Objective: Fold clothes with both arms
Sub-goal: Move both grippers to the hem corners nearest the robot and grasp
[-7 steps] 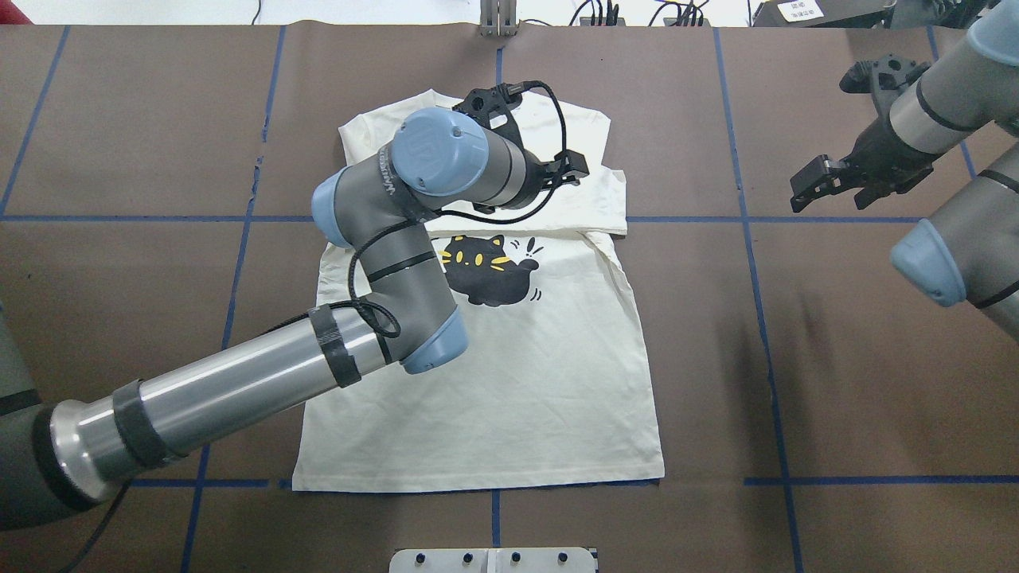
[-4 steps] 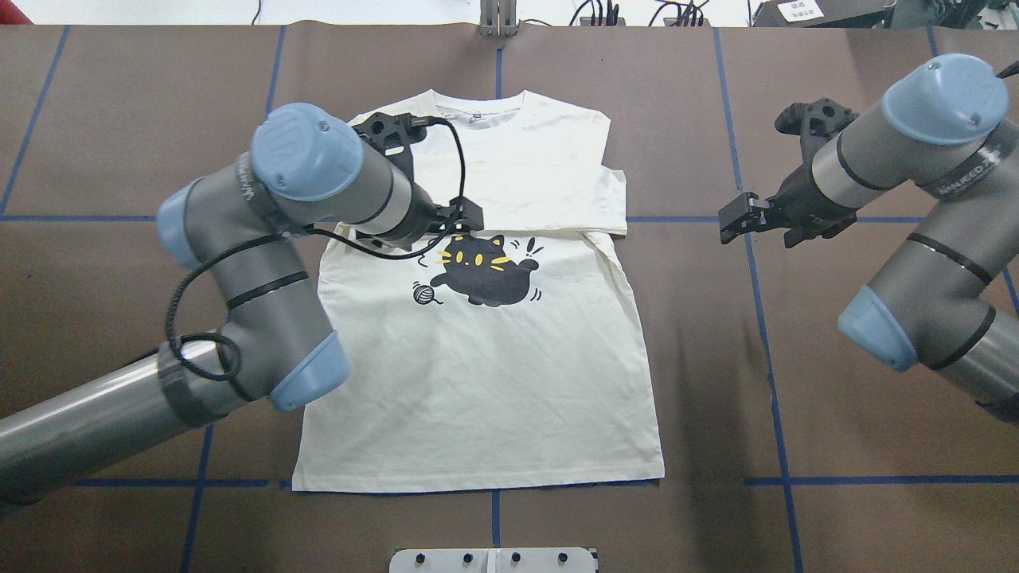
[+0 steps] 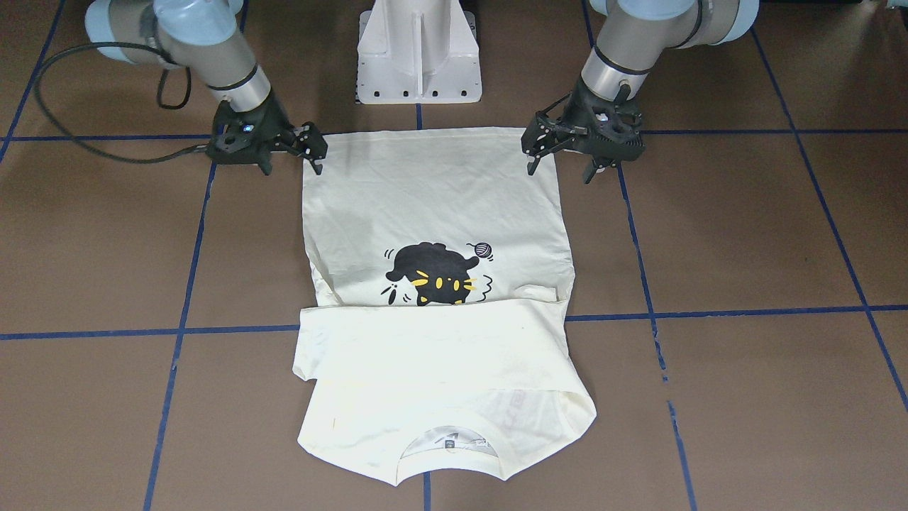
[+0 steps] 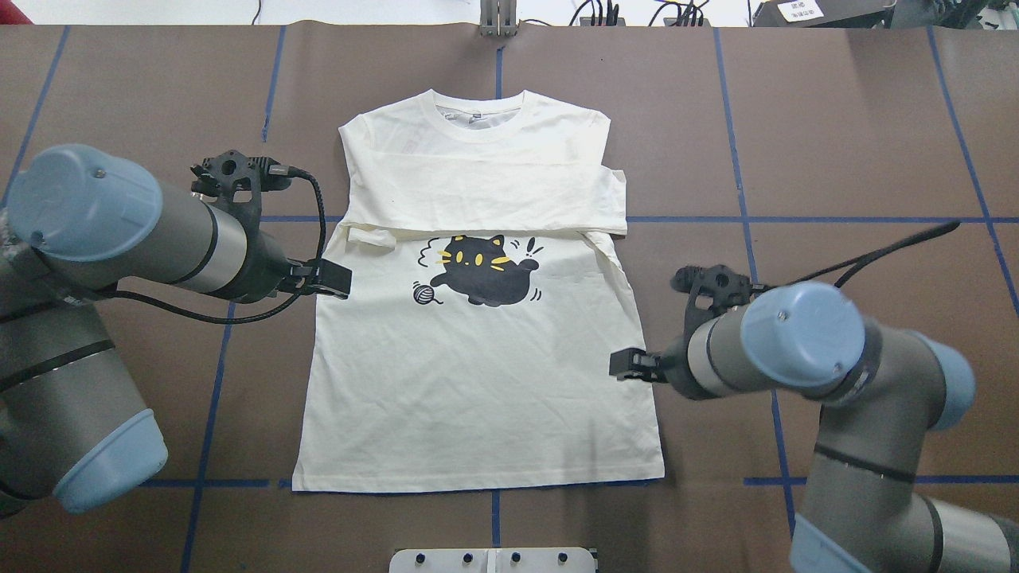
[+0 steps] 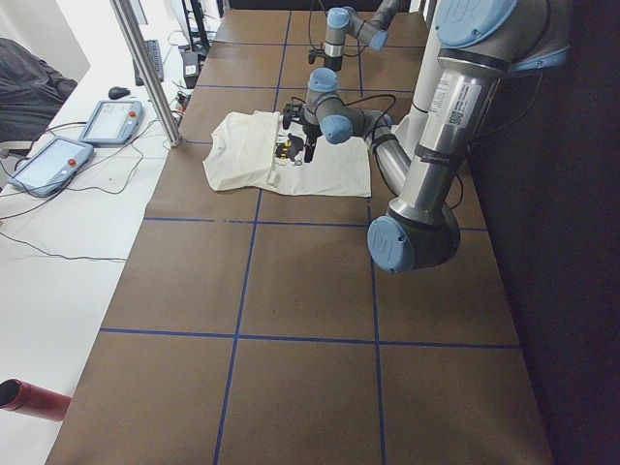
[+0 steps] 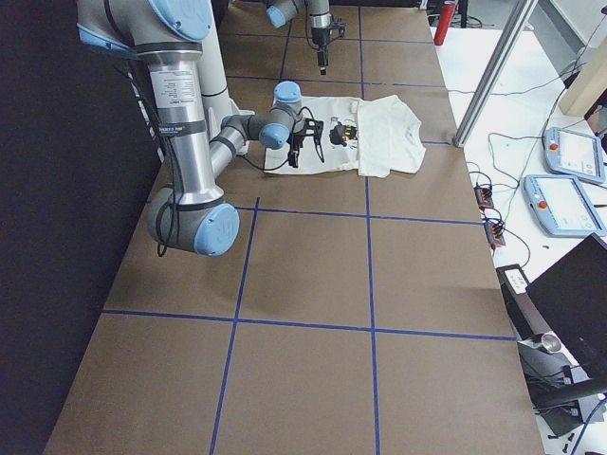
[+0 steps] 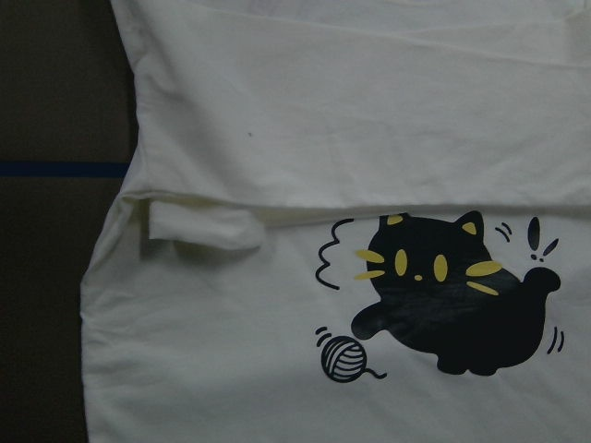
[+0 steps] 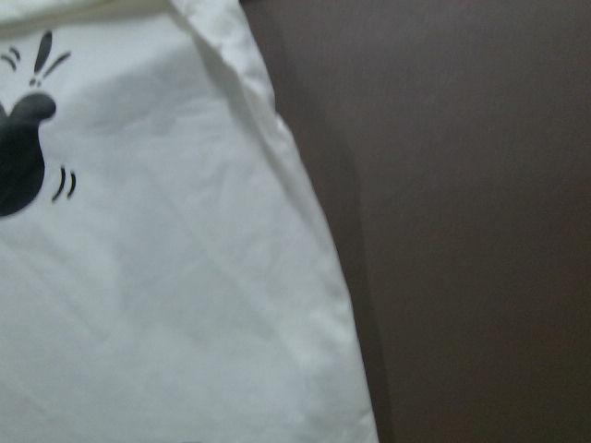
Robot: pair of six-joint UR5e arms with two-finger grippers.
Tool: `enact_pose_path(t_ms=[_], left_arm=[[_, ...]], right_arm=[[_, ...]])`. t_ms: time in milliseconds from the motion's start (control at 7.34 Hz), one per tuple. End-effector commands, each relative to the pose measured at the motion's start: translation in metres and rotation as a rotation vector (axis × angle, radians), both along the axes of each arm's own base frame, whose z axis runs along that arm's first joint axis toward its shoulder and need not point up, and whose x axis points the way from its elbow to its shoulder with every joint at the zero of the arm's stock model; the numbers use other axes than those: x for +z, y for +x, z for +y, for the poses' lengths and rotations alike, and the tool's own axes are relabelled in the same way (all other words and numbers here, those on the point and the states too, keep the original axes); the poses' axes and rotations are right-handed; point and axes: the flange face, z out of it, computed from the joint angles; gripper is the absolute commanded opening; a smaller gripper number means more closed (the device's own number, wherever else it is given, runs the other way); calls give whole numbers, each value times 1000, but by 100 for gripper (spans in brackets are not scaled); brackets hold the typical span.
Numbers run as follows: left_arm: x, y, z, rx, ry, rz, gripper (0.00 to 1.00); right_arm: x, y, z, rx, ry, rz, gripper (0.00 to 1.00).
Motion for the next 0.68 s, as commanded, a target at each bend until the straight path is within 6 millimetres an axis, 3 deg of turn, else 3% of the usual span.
enact_pose_path(t_ms=[0, 136, 409, 545], left_arm=[[-2, -7, 5, 0, 6, 2, 100], [-6, -7, 5, -2, 11, 9, 100], [-13, -8, 7, -3, 16, 23, 100], [-16, -12, 9, -5, 22, 30, 100]], right_arm=[[9, -35, 63, -8, 14, 32, 100], [23, -36, 65, -16, 4, 60, 100], [34, -40, 67, -28, -10, 79, 100], [35, -40, 68, -37, -19, 81, 95]])
